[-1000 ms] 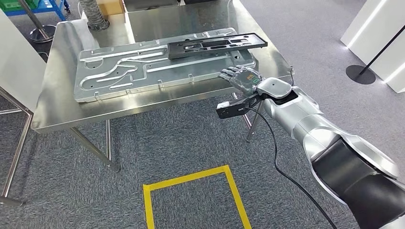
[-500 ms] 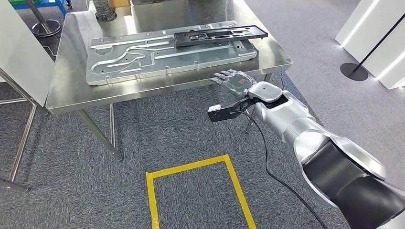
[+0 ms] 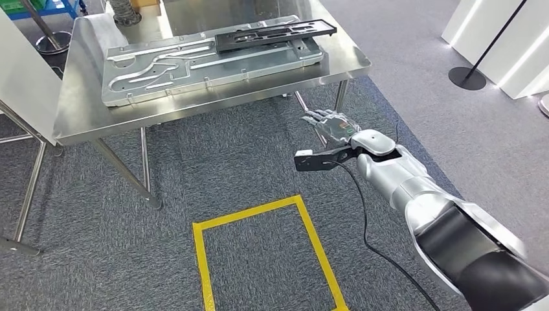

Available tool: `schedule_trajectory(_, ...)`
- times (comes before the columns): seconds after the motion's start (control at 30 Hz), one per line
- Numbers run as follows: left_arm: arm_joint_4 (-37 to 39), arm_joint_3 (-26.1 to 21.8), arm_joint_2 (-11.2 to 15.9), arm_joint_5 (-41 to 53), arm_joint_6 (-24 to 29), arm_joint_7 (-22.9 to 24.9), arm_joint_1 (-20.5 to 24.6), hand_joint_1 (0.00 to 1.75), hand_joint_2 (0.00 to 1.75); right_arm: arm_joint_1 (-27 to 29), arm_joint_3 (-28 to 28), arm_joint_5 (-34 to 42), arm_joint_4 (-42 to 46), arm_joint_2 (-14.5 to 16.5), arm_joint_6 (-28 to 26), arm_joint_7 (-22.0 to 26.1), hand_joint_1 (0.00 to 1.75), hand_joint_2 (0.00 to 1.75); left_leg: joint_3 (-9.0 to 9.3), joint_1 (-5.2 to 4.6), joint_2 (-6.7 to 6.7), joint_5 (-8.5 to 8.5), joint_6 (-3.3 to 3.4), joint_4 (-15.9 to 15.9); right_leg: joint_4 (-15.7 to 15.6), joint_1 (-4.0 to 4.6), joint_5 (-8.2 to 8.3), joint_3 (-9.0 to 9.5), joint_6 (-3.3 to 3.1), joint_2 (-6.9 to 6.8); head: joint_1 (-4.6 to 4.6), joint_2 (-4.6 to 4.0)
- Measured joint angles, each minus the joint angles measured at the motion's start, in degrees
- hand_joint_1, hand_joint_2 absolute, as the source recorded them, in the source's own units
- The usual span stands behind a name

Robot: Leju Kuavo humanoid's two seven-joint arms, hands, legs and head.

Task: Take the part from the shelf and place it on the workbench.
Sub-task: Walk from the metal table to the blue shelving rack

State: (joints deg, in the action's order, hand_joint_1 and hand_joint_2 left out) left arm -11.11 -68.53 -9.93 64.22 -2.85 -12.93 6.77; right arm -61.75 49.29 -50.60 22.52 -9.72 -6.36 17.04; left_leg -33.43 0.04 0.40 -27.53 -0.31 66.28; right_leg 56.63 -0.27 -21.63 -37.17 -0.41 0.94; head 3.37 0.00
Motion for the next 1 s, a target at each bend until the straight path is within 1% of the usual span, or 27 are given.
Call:
schedule_trajectory(0.03,-0.02,0.01,0.20,-0.05,-0.03,-0.04,0.09,0.00,0.00,0.56,-0.66,0.38,-0.08,-0.06,-0.22,0.21,0.00,0.00,3.00,-0.23,-0.07,-0.13,0.59,-4.45,0.00,0.00,0.47,-0.36,0.14,0.12,-0.01,0.00)
schedule_trajectory(0.07,-0.03,0.02,0.38,-0.09,-0.04,-0.07,0.20,0.00,0.00,1.14,-1.36,0.84,-0.19,-0.08,-0.54,0.36,0.00,0.00,5.23,-0.44,-0.16,-0.75,0.99,-7.90,-0.09,-0.07,0.97,-0.60,0.37,0.20,-0.01,0.00)
schedule_trajectory(0.1,-0.05,0.02,0.51,-0.14,-0.05,-0.09,0.32,0.00,0.00,1.80,-2.06,1.34,-0.34,-0.10,-0.87,0.44,0.00,0.00,6.49,-0.66,-0.22,-1.35,1.23,-10.06,-0.27,-0.19,1.50,-0.74,0.67,0.25,-0.01,0.00)
schedule_trajectory(0.17,-0.05,0.03,0.57,-0.19,-0.06,0.02,0.41,0.00,0.00,3.49,-3.57,2.51,-0.87,-0.10,-1.75,0.44,0.00,0.00,6.92,-0.60,-0.04,-0.68,1.28,-11.92,-0.90,-0.25,2.45,-0.86,1.27,0.41,0.00,0.00)
schedule_trajectory(0.2,-0.04,0.03,0.58,-0.25,0.00,0.14,0.43,0.00,0.00,4.48,-4.42,3.11,-1.28,-0.03,-2.29,0.34,0.00,0.00,6.70,-0.42,0.24,0.09,1.49,-12.54,-0.77,-0.22,1.87,-1.09,1.58,0.40,0.00,0.00)
schedule_trajectory(0.23,-0.04,0.03,0.59,-0.35,0.07,0.28,0.42,0.00,0.00,5.50,-5.37,3.69,-1.74,0.12,-2.92,0.20,0.00,0.00,6.36,-0.17,0.60,0.86,1.73,-13.14,0.29,-0.21,0.26,-1.56,1.90,0.34,-0.01,0.00)
schedule_trajectory(0.27,-0.03,0.03,0.59,-0.44,0.14,0.42,0.40,0.00,0.00,6.57,-6.38,4.20,-2.24,0.39,-3.62,-0.04,0.00,0.00,5.82,0.06,0.98,1.56,1.88,-13.42,2.75,-0.31,-2.47,-2.38,2.25,0.21,-0.01,0.00)
schedule_trajectory(0.3,-0.03,0.03,0.60,-0.54,0.22,0.51,0.37,0.00,0.00,7.76,-7.47,4.69,-2.78,0.75,-4.28,-0.41,0.00,0.00,5.10,0.06,1.23,2.10,1.99,-13.39,6.36,-0.41,-5.52,-3.42,2.68,0.06,-0.02,0.00)
schedule_trajectory(0.33,-0.03,0.03,0.60,-0.61,0.28,0.57,0.32,0.00,0.00,9.07,-8.57,5.14,-3.32,1.16,-4.90,-0.90,0.00,0.00,4.32,0.10,1.47,2.57,1.97,-13.19,10.45,-0.57,-7.87,-4.45,3.07,-0.01,-0.02,0.00)
schedule_trajectory(0.37,-0.03,0.02,0.60,-0.63,0.34,0.60,0.26,0.00,0.00,10.55,-9.70,5.58,-3.88,1.56,-5.51,-1.45,0.00,0.00,3.47,0.19,1.68,3.00,1.80,-12.90,14.01,-0.76,-8.88,-5.15,3.47,-0.05,-0.02,0.00)
schedule_trajectory(0.4,-0.03,0.02,0.59,-0.68,0.39,0.62,0.22,0.00,0.00,12.15,-10.86,6.14,-4.40,1.92,-6.09,-2.06,0.00,0.00,2.57,0.35,1.87,3.37,1.59,-12.50,16.00,-0.97,-8.39,-5.08,3.85,-0.06,-0.02,0.00)
schedule_trajectory(0.43,-0.03,0.01,0.59,-0.73,0.44,0.63,0.20,0.00,0.00,13.76,-11.99,6.70,-4.84,2.23,-6.62,-2.55,0.00,0.00,1.62,0.58,2.02,3.66,1.32,-11.96,16.03,-1.23,-6.91,-4.08,4.25,-0.08,-0.02,0.00)
schedule_trajectory(0.47,-0.03,0.01,0.58,-0.78,0.48,0.62,0.19,0.00,0.00,15.32,-13.08,7.23,-5.20,2.44,-7.18,-2.89,0.00,0.00,0.66,0.85,2.12,3.86,1.03,-11.25,14.08,-1.58,-5.28,-2.08,4.70,-0.12,-0.02,0.00)
schedule_trajectory(0.5,-0.03,0.01,0.60,-0.81,0.51,0.62,0.21,0.00,0.00,16.73,-14.10,7.67,-5.47,2.57,-7.72,-3.11,0.00,0.00,-0.31,1.01,2.17,3.95,0.65,-10.40,10.58,-1.96,-4.66,0.64,5.20,-0.12,-0.02,0.00)
schedule_trajectory(0.53,-0.04,0.01,0.62,-0.84,0.55,0.61,0.24,0.00,0.00,17.91,-14.99,7.94,-5.69,2.66,-8.19,-3.19,0.00,0.00,-1.20,1.11,2.17,4.01,0.23,-9.52,6.71,-2.04,-5.05,3.30,5.22,-0.01,-0.01,0.00)
schedule_trajectory(0.57,-0.04,0.01,0.64,-0.84,0.59,0.59,0.27,0.00,0.00,18.91,-15.79,8.15,-5.91,2.68,-8.52,-3.25,0.00,0.00,-1.89,1.11,2.14,4.16,-0.25,-8.81,3.72,-2.04,-5.84,5.12,4.85,0.02,0.01,0.00)
schedule_trajectory(0.6,-0.05,0.01,0.66,-0.84,0.62,0.59,0.27,0.00,0.00,19.75,-16.47,8.45,-6.12,2.70,-8.61,-3.38,0.00,0.00,-2.41,1.06,2.10,4.40,-0.74,-8.34,1.97,-1.90,-6.70,6.01,4.21,0.09,0.01,0.00)
schedule_trajectory(0.67,-0.05,0.01,0.66,-0.83,0.73,0.62,0.17,0.00,0.00,21.44,-17.88,9.82,-6.54,2.72,-8.03,-3.84,0.00,0.00,-2.97,1.24,2.04,4.95,-1.62,-8.11,1.65,-1.59,-6.57,5.47,2.52,-0.01,0.01,0.00)
schedule_trajectory(0.7,-0.04,0.01,0.66,-0.81,0.81,0.68,0.09,0.00,0.00,22.52,-18.81,11.17,-6.73,2.72,-7.51,-4.13,0.00,0.00,-3.33,1.39,1.90,4.37,-1.94,-7.76,1.70,-1.52,-6.15,5.04,1.83,-0.09,0.00,0.00)
schedule_trajectory(0.73,-0.04,0.01,0.65,-0.76,0.91,0.72,0.00,0.00,0.00,23.96,-20.03,13.08,-6.87,2.68,-7.01,-4.23,0.00,0.00,-3.86,1.53,1.63,2.69,-2.13,-6.56,1.66,-1.43,-5.66,4.56,1.16,-0.28,0.01,0.00)
schedule_trajectory(0.77,-0.03,0.01,0.64,-0.71,1.01,0.75,-0.07,0.00,0.00,25.76,-21.62,15.68,-6.99,2.59,-6.46,-4.03,0.00,0.00,-4.55,1.60,1.29,0.09,-2.21,-4.31,1.60,-1.34,-5.14,4.05,0.57,-0.54,0.01,0.00)
schedule_trajectory(0.83,-0.03,0.03,0.60,-0.55,1.11,0.68,-0.16,0.00,0.00,30.45,-25.65,21.89,-7.22,2.39,-4.89,-3.11,0.00,0.00,-5.97,1.56,0.60,-5.73,-2.07,2.85,1.61,-0.90,-4.12,2.85,-0.09,-1.20,0.02,0.00)
schedule_trajectory(0.87,-0.03,0.04,0.58,-0.44,1.15,0.63,-0.15,0.00,0.00,33.00,-27.93,25.04,-7.39,2.32,-3.69,-2.66,0.00,0.00,-6.24,1.50,0.41,-7.18,-1.95,6.18,1.64,-0.62,-3.60,2.16,-0.26,-1.51,0.02,0.00)
schedule_trajectory(0.9,-0.03,0.08,0.56,-0.27,1.16,0.60,-0.13,0.00,0.00,35.51,-30.17,27.89,-7.61,2.31,-2.27,-2.46,0.00,0.00,-5.85,1.36,0.30,-7.25,-1.71,8.23,1.69,-0.32,-3.06,1.42,-0.37,-1.77,0.02,0.00)
schedule_trajectory(0.93,-0.03,0.14,0.53,-0.07,1.18,0.61,-0.08,0.00,0.00,37.84,-32.48,30.66,-7.85,2.31,-0.64,-2.55,0.00,0.00,-4.58,1.12,0.25,-6.06,-1.33,8.41,1.75,-0.06,-2.51,0.68,-0.45,-1.97,0.02,0.00)
schedule_trajectory(0.97,-0.03,0.26,0.51,0.18,1.20,0.63,0.01,0.00,0.00,39.92,-34.66,33.31,-8.07,2.31,0.99,-2.86,0.00,0.00,-2.40,0.76,0.22,-4.34,-0.74,6.65,1.78,0.18,-1.97,0.00,-0.48,-2.09,0.02,0.00)
schedule_trajectory(1.0,-0.04,0.42,0.48,0.41,1.24,0.70,0.20,0.00,0.00,41.80,-36.82,35.95,-8.25,2.36,2.52,-3.36,0.00,0.00,0.65,0.23,0.20,-3.08,0.09,3.21,1.80,0.29,-1.44,-0.54,-0.49,-2.19,0.02,0.00)
